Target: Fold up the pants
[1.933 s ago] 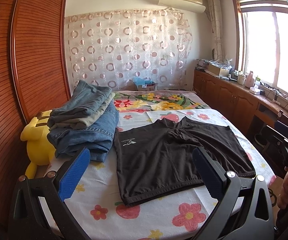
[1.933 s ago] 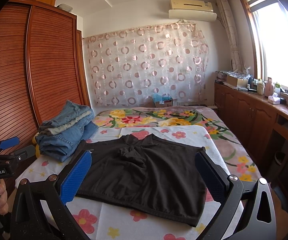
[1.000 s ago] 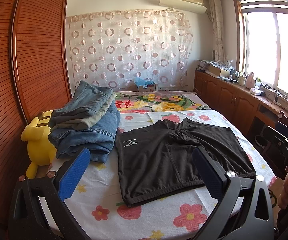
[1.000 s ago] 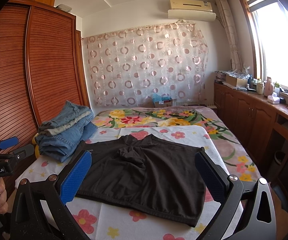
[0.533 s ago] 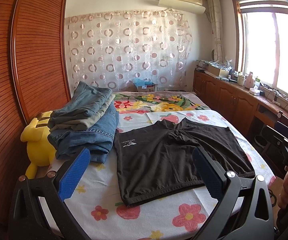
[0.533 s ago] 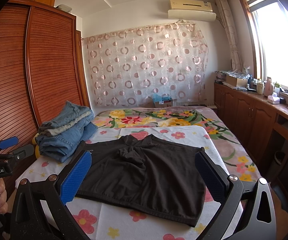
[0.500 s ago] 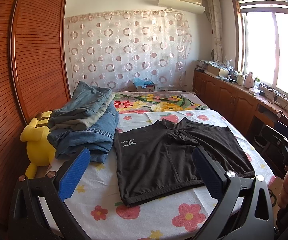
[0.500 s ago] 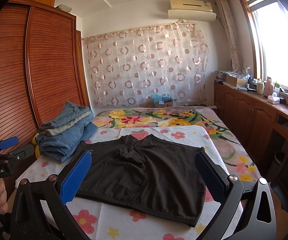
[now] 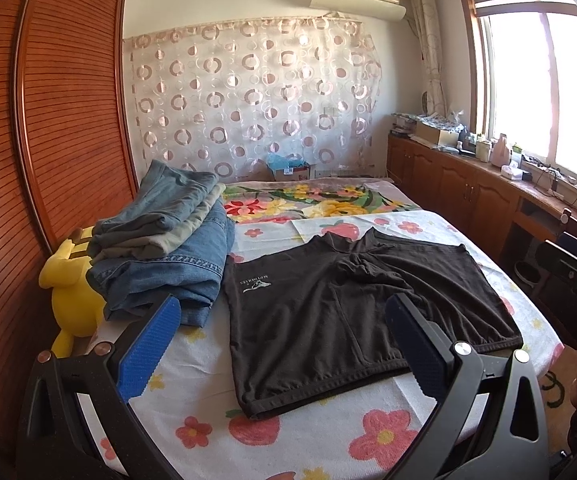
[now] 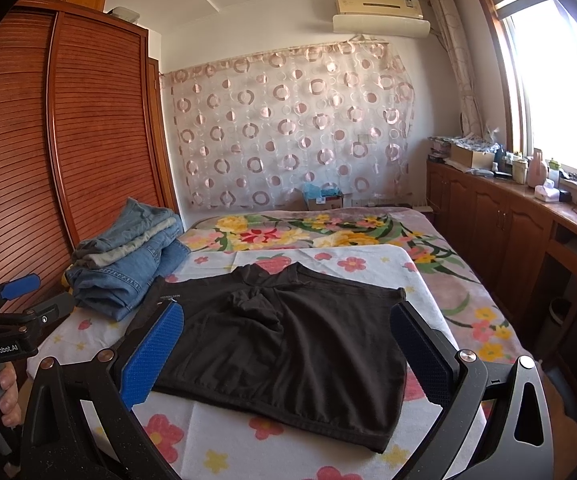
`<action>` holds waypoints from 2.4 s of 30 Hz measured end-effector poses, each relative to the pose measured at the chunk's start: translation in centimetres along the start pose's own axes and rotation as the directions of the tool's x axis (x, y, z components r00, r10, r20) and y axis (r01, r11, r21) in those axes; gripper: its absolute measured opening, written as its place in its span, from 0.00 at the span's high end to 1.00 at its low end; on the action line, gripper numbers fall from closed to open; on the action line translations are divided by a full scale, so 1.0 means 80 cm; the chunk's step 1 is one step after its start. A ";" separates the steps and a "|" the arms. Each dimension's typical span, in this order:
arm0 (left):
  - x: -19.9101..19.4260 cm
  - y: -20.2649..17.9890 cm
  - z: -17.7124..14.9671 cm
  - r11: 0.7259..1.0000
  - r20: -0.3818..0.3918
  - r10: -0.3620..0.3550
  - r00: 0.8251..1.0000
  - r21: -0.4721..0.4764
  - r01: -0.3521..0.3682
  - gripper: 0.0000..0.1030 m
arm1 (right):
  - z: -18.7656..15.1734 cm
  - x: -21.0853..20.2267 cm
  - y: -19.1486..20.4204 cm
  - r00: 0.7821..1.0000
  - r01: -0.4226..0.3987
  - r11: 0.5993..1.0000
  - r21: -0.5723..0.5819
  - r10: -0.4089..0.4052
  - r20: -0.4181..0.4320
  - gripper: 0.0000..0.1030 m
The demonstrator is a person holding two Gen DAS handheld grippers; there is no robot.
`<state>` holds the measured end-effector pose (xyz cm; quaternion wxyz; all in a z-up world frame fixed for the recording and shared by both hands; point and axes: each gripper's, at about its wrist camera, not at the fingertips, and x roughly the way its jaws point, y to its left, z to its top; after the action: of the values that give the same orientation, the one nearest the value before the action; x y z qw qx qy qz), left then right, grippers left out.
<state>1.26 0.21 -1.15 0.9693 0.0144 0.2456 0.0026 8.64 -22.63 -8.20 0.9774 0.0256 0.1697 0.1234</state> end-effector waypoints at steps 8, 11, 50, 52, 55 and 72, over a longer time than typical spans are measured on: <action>0.030 -0.003 -0.008 0.998 -0.037 -0.041 0.998 0.037 0.043 0.00 | -0.003 0.008 -0.010 1.000 0.012 1.000 -0.011 -0.012 -0.022 0.00; 0.040 -0.003 -0.010 0.997 -0.051 -0.063 0.997 0.048 0.066 0.00 | -0.004 0.011 -0.011 0.999 0.023 1.000 -0.015 -0.024 -0.034 0.00; 0.138 -0.052 -0.015 0.953 -0.227 -0.264 0.937 0.087 0.290 0.00 | 0.068 0.159 -0.099 0.903 0.034 0.997 0.063 -0.004 -0.430 0.65; 0.142 -0.048 -0.021 0.953 -0.242 -0.269 0.932 0.073 0.293 0.00 | 0.074 0.173 -0.099 0.894 0.039 0.996 0.079 0.001 -0.447 0.67; 0.144 -0.046 -0.028 0.953 -0.252 -0.273 0.928 0.058 0.296 0.00 | 0.082 0.184 -0.105 0.885 0.044 0.993 0.108 0.011 -0.466 0.67; 0.144 -0.028 -0.043 0.961 -0.271 -0.254 0.928 0.035 0.273 0.00 | 0.108 0.138 -0.110 0.897 0.153 0.988 0.013 -0.133 -0.421 0.97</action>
<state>9.74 -1.78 -9.70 0.9182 0.0159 0.3722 -0.1346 23.66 -28.43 -4.45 0.9238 0.0085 0.3794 0.0501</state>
